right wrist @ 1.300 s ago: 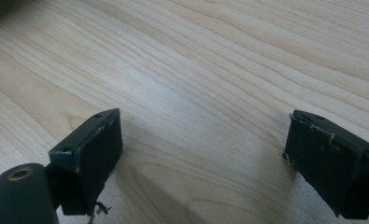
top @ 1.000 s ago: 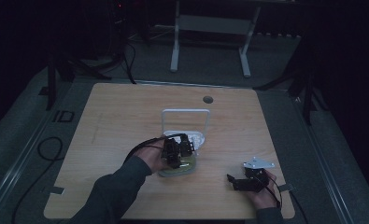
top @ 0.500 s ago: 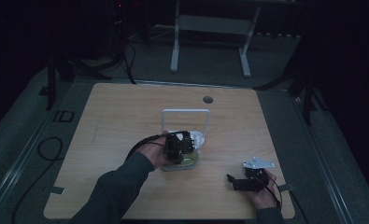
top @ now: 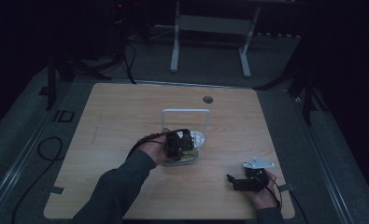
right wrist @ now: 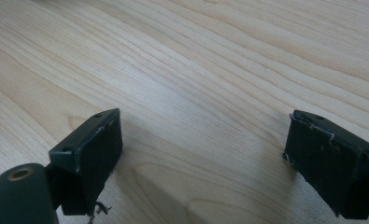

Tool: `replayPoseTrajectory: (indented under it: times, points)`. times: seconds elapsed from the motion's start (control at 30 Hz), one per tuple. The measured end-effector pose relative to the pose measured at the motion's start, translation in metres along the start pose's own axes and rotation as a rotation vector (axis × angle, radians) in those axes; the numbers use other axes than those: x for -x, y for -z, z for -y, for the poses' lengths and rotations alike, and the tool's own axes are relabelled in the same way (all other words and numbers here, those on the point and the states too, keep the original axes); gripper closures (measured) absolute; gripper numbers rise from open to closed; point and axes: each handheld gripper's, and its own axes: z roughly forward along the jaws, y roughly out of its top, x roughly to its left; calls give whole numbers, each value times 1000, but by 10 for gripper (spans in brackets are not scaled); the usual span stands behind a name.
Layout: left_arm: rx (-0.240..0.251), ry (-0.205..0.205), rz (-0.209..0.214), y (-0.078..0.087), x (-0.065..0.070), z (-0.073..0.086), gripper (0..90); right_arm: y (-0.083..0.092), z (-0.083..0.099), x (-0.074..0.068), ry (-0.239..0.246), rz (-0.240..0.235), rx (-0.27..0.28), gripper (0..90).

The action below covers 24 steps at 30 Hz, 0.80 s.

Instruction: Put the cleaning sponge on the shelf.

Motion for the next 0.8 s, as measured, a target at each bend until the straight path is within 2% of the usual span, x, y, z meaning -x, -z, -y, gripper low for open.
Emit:
replayPoseTrajectory:
  times: [0.13, 0.27, 0.47, 0.8]
  points:
    - [4, -12, -5, 0, -1, -1, 717, 0, 0, 0, 1, 0, 0, 109]
    - [8, -55, -21, -1, 0, -3, 717, 0, 0, 0, 1, 0, 0, 109]
    - [17, -66, -23, -3, -3, -5, 717, 0, 0, 0, 1, 0, 0, 109]
    - [14, -91, -48, -6, -7, -4, 717, 0, 0, 0, 0, 0, 0, 109]
